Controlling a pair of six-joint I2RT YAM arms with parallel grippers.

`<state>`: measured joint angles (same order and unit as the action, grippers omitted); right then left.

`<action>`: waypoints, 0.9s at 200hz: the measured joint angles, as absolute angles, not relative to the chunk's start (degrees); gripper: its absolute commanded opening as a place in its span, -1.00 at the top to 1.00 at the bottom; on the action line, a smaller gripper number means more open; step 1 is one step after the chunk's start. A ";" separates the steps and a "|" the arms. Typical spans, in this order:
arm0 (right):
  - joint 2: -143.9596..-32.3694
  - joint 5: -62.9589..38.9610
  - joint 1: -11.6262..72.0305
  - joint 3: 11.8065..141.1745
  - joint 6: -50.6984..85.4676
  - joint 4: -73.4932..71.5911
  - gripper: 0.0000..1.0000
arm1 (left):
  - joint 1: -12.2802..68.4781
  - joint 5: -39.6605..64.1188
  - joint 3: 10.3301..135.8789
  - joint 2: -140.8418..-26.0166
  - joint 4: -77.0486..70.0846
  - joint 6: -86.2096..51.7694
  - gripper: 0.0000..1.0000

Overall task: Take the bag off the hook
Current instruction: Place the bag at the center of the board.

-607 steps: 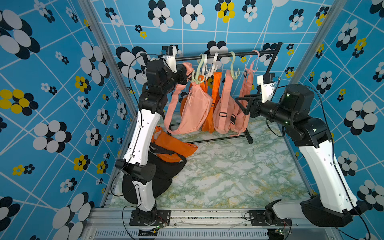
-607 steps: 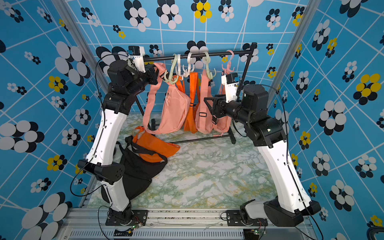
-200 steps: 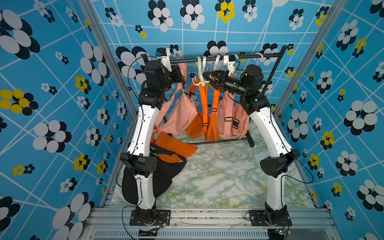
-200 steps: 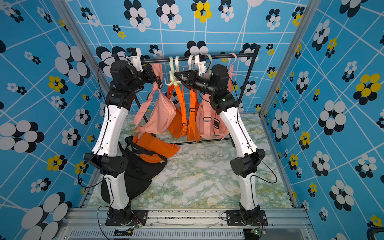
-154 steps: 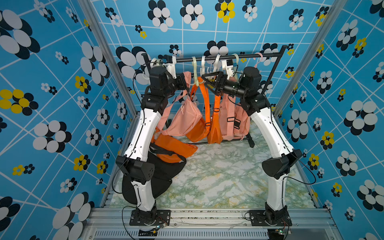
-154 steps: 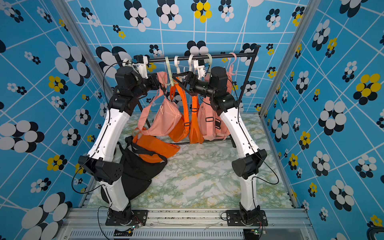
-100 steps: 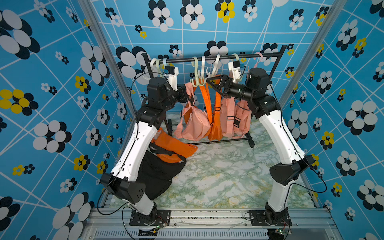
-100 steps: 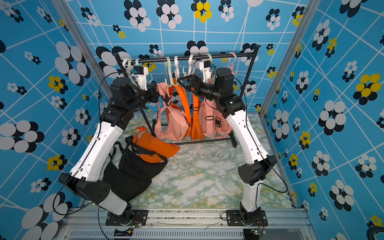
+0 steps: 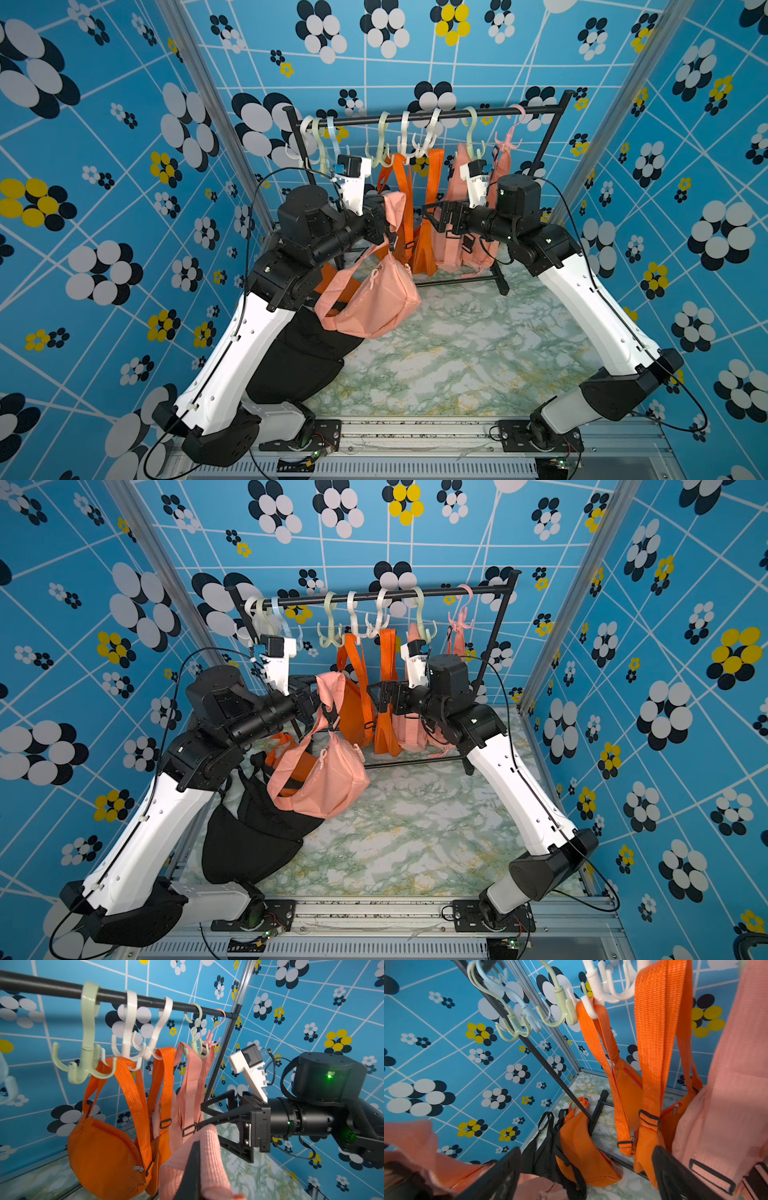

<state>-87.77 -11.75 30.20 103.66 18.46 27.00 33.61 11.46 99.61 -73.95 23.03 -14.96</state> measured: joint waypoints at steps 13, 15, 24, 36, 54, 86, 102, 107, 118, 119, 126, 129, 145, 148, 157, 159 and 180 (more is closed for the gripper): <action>-85.93 -9.69 30.20 100.68 17.54 26.76 -0.99 | 34.74 11.60 96.29 -72.86 22.81 -15.46 0.93; -85.67 -9.58 30.20 100.38 17.47 26.72 -0.99 | 34.89 11.66 95.59 -72.66 22.72 -15.57 0.93; -84.01 -7.81 30.20 98.21 16.99 26.52 -0.99 | 35.31 12.05 92.79 -72.31 22.02 -16.40 0.93; -81.76 -5.32 30.20 95.88 16.64 26.17 -0.99 | 35.57 12.95 88.82 -72.82 20.34 -17.87 0.97; -78.24 -0.71 30.20 92.77 16.29 25.71 -0.99 | 35.66 15.05 85.12 -76.99 17.47 -20.38 1.00; -72.38 7.40 30.20 88.03 15.59 24.64 -0.99 | 36.53 19.68 84.18 -91.64 12.67 -24.69 1.00; -70.13 10.92 30.20 86.30 15.18 24.53 -0.99 | 37.67 21.17 84.42 -98.10 11.55 -25.74 1.00; -69.63 11.79 30.20 85.93 15.05 24.47 -0.99 | 38.04 21.56 84.62 -100.03 11.29 -26.04 1.00; -68.71 13.58 30.20 85.52 14.70 24.64 -0.99 | 38.63 22.44 85.54 -103.42 11.29 -26.63 1.00; -68.66 13.69 30.20 85.49 14.66 24.67 -0.99 | 38.72 22.59 85.71 -103.85 11.27 -26.63 1.00; -68.20 14.70 30.20 85.41 14.26 24.71 -0.99 | 39.00 23.03 86.59 -105.56 11.25 -27.00 1.00; -68.07 15.00 30.20 85.36 14.13 24.71 -0.99 | 39.07 23.22 86.96 -106.10 11.25 -27.05 0.98; -67.35 16.56 30.20 85.08 13.67 24.71 -0.99 | 39.20 24.16 89.23 -108.40 11.35 -27.46 0.42; -67.26 16.80 30.20 84.99 13.58 24.73 -0.99 | 39.20 24.27 89.60 -108.64 11.35 -27.57 0.30; -67.07 17.50 30.20 84.75 13.19 24.82 -0.99 | 39.18 24.49 90.65 -108.86 11.53 -27.77 -0.04; -67.05 17.54 30.20 84.73 13.04 24.88 -0.99 | 39.18 24.58 90.91 -108.86 11.62 -27.92 -0.11; -67.22 18.41 30.20 84.53 12.34 25.80 -0.99 | 39.13 24.60 92.53 -108.14 11.70 -27.79 -0.57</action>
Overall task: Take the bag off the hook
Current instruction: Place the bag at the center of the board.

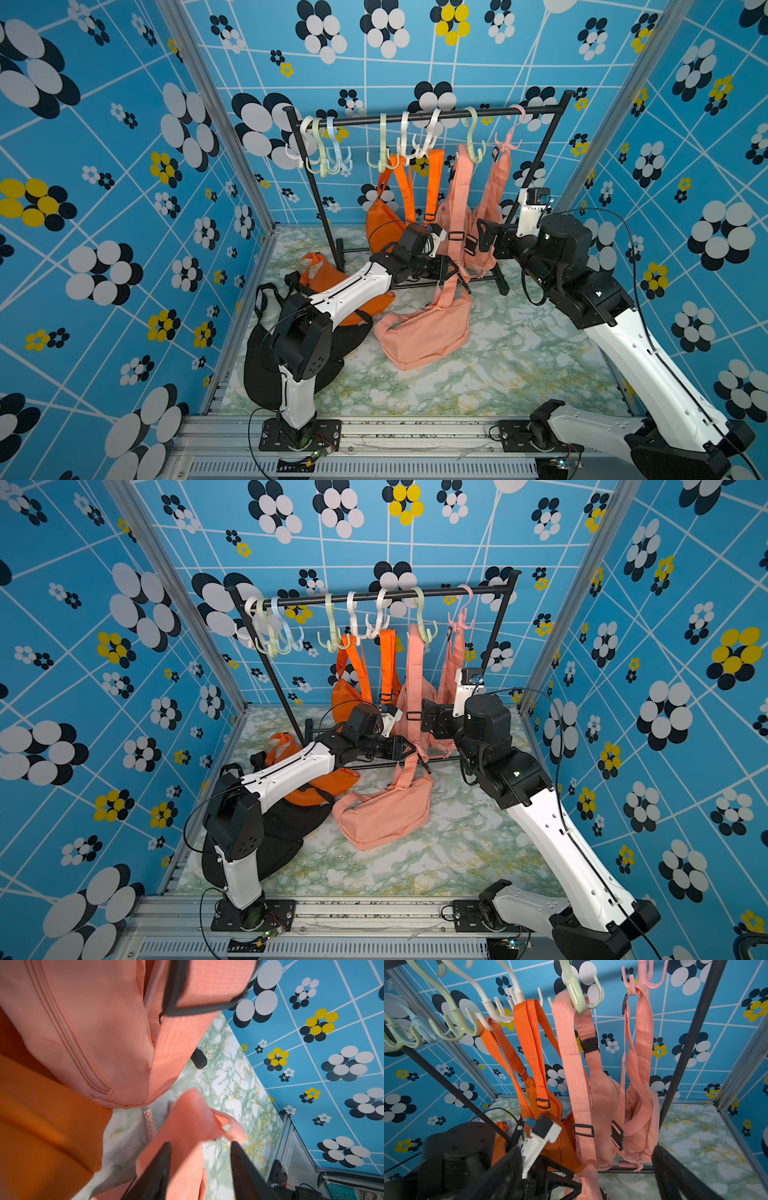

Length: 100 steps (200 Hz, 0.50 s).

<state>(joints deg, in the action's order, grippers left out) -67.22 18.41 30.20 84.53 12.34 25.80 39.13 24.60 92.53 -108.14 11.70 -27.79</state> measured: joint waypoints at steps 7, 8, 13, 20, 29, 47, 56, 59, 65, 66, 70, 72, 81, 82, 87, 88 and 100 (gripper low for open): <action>-67.44 18.63 30.20 84.53 12.21 26.17 -0.99 | 39.13 24.05 92.47 -107.42 12.01 -27.75 -0.65; -67.48 18.65 30.20 84.53 12.21 26.24 -0.99 | 39.13 24.01 92.40 -107.31 12.08 -27.86 -0.67; -67.72 18.81 30.20 84.51 12.16 26.46 -0.99 | 39.13 23.24 92.29 -106.48 12.45 -27.66 -0.85; -68.14 18.85 30.20 84.49 12.16 26.68 -0.99 | 39.13 22.11 92.07 -105.27 12.88 -27.11 -0.98; -68.88 18.85 30.20 84.44 12.16 26.87 -0.99 | 39.13 20.38 91.39 -102.98 13.34 -26.83 -0.98; -70.81 18.57 30.20 84.44 12.16 26.87 -0.99 | 39.13 15.40 89.60 -96.40 14.39 -24.80 -0.98; -71.85 18.22 30.20 84.44 12.19 26.85 -0.99 | 39.13 12.75 88.38 -92.64 14.33 -23.70 -0.98; -72.20 18.11 30.20 84.44 12.19 26.85 -0.98 | 39.13 11.88 87.99 -91.35 14.35 -23.29 -0.98; -72.93 17.65 30.20 84.44 12.21 26.85 -0.97 | 39.13 9.91 86.83 -88.42 14.11 -22.48 -0.98; -73.03 17.65 30.20 84.44 12.21 26.85 -0.96 | 39.13 9.67 86.72 -88.09 14.09 -22.35 -0.98; -73.65 17.26 30.20 84.47 12.21 26.83 -0.95 | 39.13 8.27 85.86 -86.17 13.74 -21.61 -0.98; -73.82 17.19 30.20 84.47 12.21 26.83 -0.94 | 39.13 7.88 85.58 -85.58 13.67 -21.43 -0.98; -75.37 16.23 30.20 84.58 12.25 26.87 -0.92 | 39.11 4.86 83.37 -81.58 12.75 -20.01 -0.98; -75.48 16.14 30.20 84.60 12.23 26.89 -0.92 | 39.11 4.67 83.20 -81.32 12.67 -19.92 -0.98; -76.40 15.68 30.20 84.66 12.43 26.85 -0.90 | 39.07 3.18 81.97 -79.50 12.23 -19.25 -0.97; -76.53 15.62 30.20 84.68 12.38 26.87 -0.90 | 39.05 2.98 81.80 -79.26 12.14 -19.18 -0.97; -78.76 14.28 30.20 85.12 12.67 26.89 -0.78 | 38.68 0.23 79.48 -76.51 11.44 -17.91 -0.98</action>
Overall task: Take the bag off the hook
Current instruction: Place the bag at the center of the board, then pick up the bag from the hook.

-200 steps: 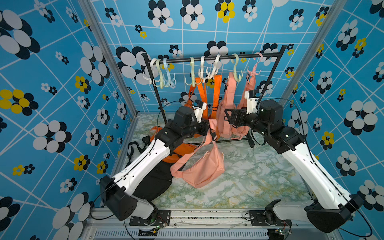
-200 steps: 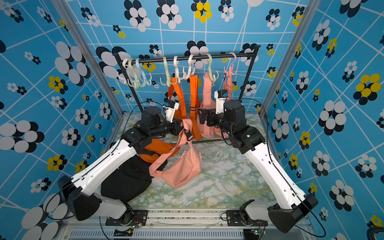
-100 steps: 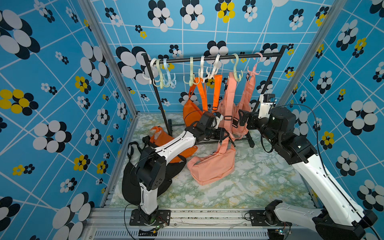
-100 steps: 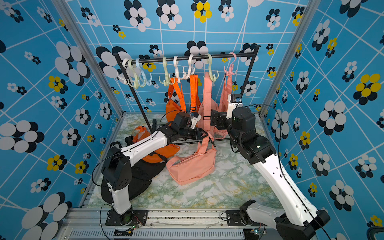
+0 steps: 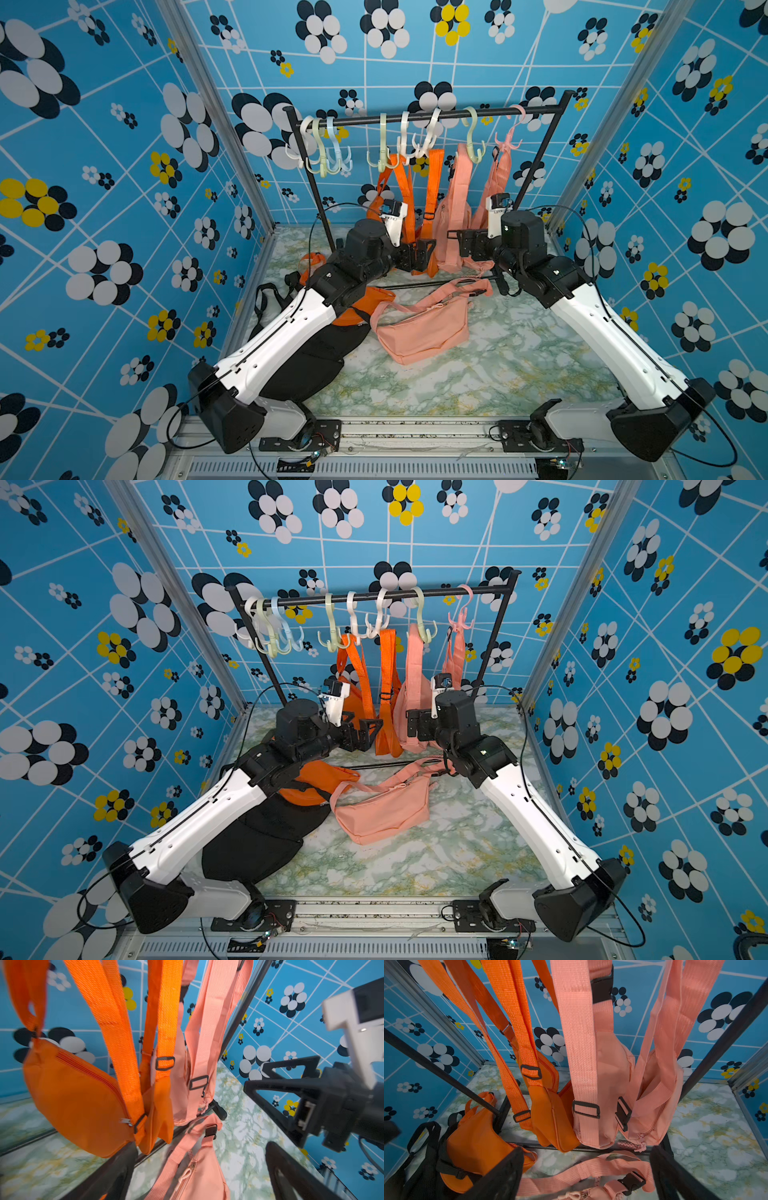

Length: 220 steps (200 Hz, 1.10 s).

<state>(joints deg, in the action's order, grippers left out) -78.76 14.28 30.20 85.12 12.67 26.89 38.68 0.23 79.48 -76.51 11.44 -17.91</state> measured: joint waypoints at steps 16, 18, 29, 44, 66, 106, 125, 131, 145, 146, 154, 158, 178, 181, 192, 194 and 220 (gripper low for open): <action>-81.43 12.05 30.20 85.54 13.61 26.92 -0.45 | 37.43 -1.34 77.60 -75.96 11.25 -17.47 -0.97; -81.65 11.84 30.20 85.56 13.89 26.89 -0.39 | 37.19 -1.39 77.38 -76.09 11.25 -17.47 -0.97; -83.02 10.00 30.20 85.56 14.26 26.89 -0.02 | 35.68 -0.89 76.49 -77.47 11.42 -17.80 -0.98; -84.82 7.01 30.20 85.65 15.53 26.94 0.56 | 33.41 1.19 75.59 -80.12 11.97 -19.00 -0.98; -88.23 3.62 30.20 87.37 17.63 27.79 1.00 | 30.17 6.09 74.94 -84.36 11.90 -21.76 -0.98; -92.68 -0.40 30.20 89.14 18.94 29.56 1.00 | 26.98 14.33 75.26 -89.95 7.33 -26.79 -0.89; -92.88 -0.91 30.20 89.17 18.94 30.26 0.99 | 26.26 18.06 76.77 -93.06 4.58 -29.69 -0.60; -92.86 -1.02 30.20 89.25 18.94 30.44 1.00 | 26.17 19.18 77.36 -94.11 3.62 -30.65 -0.46; -92.86 -1.17 30.20 89.36 18.92 30.70 0.99 | 26.02 21.32 79.02 -96.47 2.02 -32.36 -0.07; -92.86 -1.21 30.20 89.36 18.92 30.74 0.99 | 25.96 21.65 79.18 -96.68 1.76 -32.27 -0.06; -92.86 -1.23 30.20 89.36 18.90 30.94 0.99 | 25.91 22.76 80.01 -97.91 1.04 -33.43 0.26; -92.86 -1.23 30.20 89.36 18.90 31.07 0.98 | 25.91 22.81 80.40 -98.26 0.78 -33.98 0.38; -92.62 -1.17 30.20 89.06 18.70 31.14 0.97 | 25.85 24.51 81.52 -99.61 -0.27 -35.75 0.94; -92.51 -1.17 30.20 88.92 18.65 31.18 0.97 | 25.82 24.84 81.69 -99.68 -0.34 -35.62 0.97; -91.96 -0.89 30.20 88.40 18.41 31.35 0.91 | 25.82 25.21 82.32 -99.68 -0.03 -36.07 1.00; -91.85 -0.82 30.20 88.33 18.37 31.38 0.90 | 25.80 25.39 82.52 -99.68 0.01 -36.25 1.00; -90.41 -0.75 30.20 88.12 16.99 31.11 0.56 | 25.82 26.30 84.73 -99.18 1.10 -36.40 1.00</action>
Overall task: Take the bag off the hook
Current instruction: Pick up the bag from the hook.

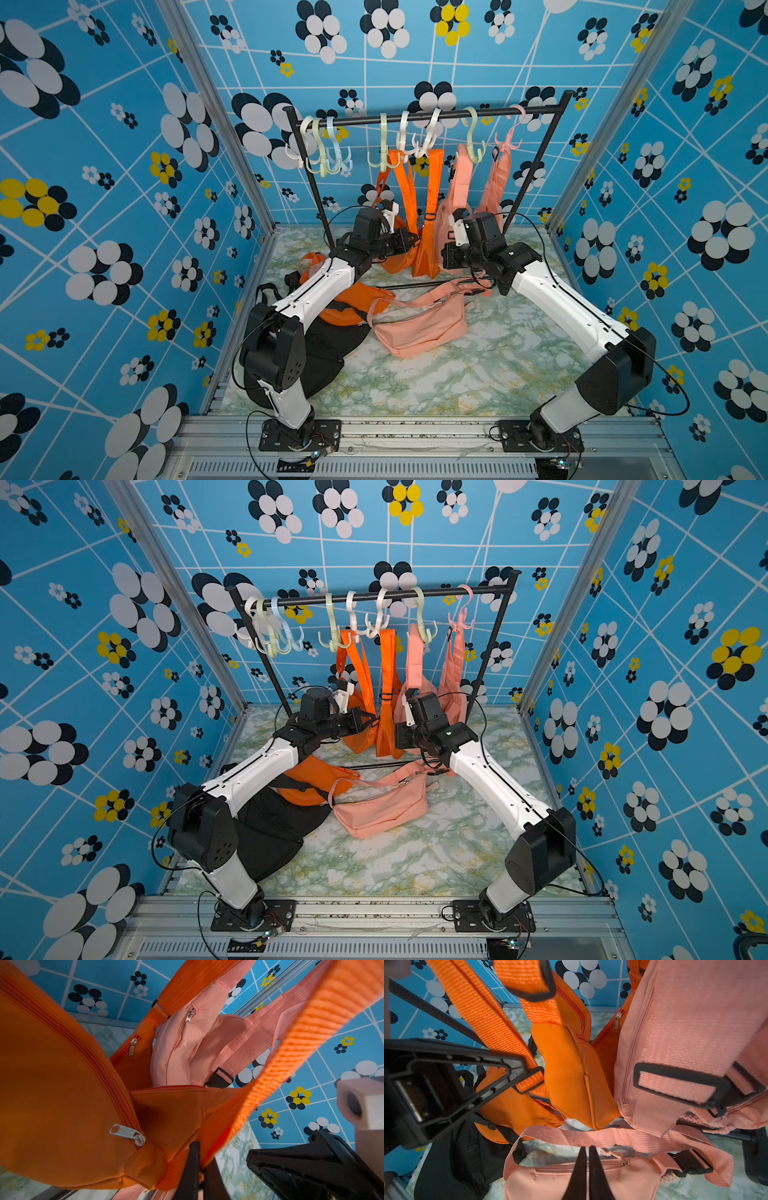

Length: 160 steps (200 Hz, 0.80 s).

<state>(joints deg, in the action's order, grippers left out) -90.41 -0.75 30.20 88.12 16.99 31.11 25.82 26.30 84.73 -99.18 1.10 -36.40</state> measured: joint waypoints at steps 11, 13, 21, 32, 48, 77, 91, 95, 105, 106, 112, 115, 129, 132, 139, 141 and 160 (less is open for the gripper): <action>-89.73 -1.39 30.20 88.12 16.91 30.72 0.41 | 25.82 26.68 84.82 -98.02 2.20 -36.23 1.00; -89.58 -1.76 30.20 88.12 16.58 30.61 0.38 | 25.82 26.70 84.82 -97.86 2.31 -36.23 1.00; -89.12 -2.92 30.20 88.12 16.08 30.00 0.19 | 25.85 27.00 84.82 -96.73 3.16 -36.10 1.00; -88.75 -5.04 30.20 88.12 16.12 28.88 -0.16 | 25.89 27.27 84.79 -94.94 4.05 -35.97 1.00; -88.66 -7.88 30.33 88.12 15.64 27.38 -0.57 | 25.89 27.73 84.71 -91.85 4.95 -35.99 1.00; -88.68 -9.96 32.42 88.12 14.81 26.30 -0.72 | 25.89 28.58 84.64 -85.76 5.65 -35.99 1.00; -88.82 -9.98 34.83 88.14 13.93 26.30 -0.75 | 25.89 28.80 84.20 -83.26 5.82 -35.99 1.00; -88.88 -10.00 35.40 88.18 13.78 26.30 -0.75 | 25.91 28.80 84.05 -82.76 5.80 -36.01 1.00; -89.38 -10.26 36.82 88.53 13.67 26.30 -0.75 | 26.02 28.97 83.74 -81.65 5.93 -36.01 1.00; -89.43 -10.24 36.91 88.55 13.69 26.30 -0.75 | 26.04 28.99 83.72 -81.58 5.93 -36.03 1.00; -89.80 -10.55 37.45 88.79 13.69 26.20 -0.75 | 26.20 28.99 83.68 -81.19 6.11 -36.01 1.00; -90.02 -10.70 37.67 88.90 13.69 26.02 -0.75 | 26.28 29.02 83.64 -81.06 6.13 -36.01 1.00; -90.98 -11.11 38.15 89.27 13.72 25.08 -0.73 | 26.76 29.19 83.53 -80.84 6.28 -36.03 1.00; -91.22 -11.09 38.24 89.36 13.74 24.86 -0.69 | 26.87 29.17 83.44 -80.82 6.26 -36.05 1.00; -91.77 -11.07 38.30 89.65 13.80 24.51 -0.57 | 27.16 29.32 83.13 -80.77 6.26 -36.27 1.00; -91.96 -11.07 38.33 89.82 13.98 24.51 -0.52 | 27.20 29.39 83.00 -80.77 6.26 -36.34 1.00; -93.41 -11.07 38.39 91.09 14.31 23.29 0.68 | 27.51 30.24 82.11 -80.77 6.26 -37.08 1.00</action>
<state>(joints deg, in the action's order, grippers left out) -93.41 -11.07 38.39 91.09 14.31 23.29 27.51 30.24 82.11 -80.77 6.26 -37.08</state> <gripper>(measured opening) 0.611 0.062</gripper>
